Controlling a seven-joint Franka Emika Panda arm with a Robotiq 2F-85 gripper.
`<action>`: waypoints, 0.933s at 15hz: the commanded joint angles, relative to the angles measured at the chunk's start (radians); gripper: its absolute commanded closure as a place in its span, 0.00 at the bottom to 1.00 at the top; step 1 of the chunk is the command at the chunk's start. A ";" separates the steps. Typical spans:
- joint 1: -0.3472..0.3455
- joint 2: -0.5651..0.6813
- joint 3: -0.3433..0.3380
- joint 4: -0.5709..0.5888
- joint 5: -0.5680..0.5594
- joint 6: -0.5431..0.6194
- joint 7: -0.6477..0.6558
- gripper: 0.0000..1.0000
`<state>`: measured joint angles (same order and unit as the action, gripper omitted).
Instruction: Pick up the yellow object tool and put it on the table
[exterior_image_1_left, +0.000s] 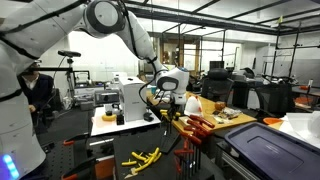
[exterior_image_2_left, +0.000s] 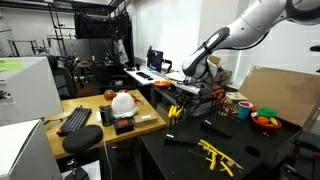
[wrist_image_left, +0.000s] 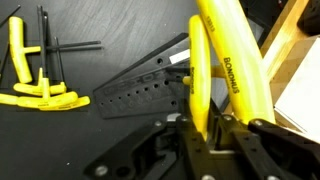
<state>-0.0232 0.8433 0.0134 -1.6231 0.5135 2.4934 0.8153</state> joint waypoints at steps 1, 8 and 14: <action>-0.012 -0.074 0.007 -0.042 -0.011 -0.074 -0.019 0.95; -0.004 -0.092 0.004 -0.035 -0.026 -0.141 -0.027 0.95; -0.015 -0.153 -0.009 -0.100 -0.027 -0.128 -0.056 0.95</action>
<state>-0.0259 0.7759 0.0099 -1.6421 0.4880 2.3834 0.7861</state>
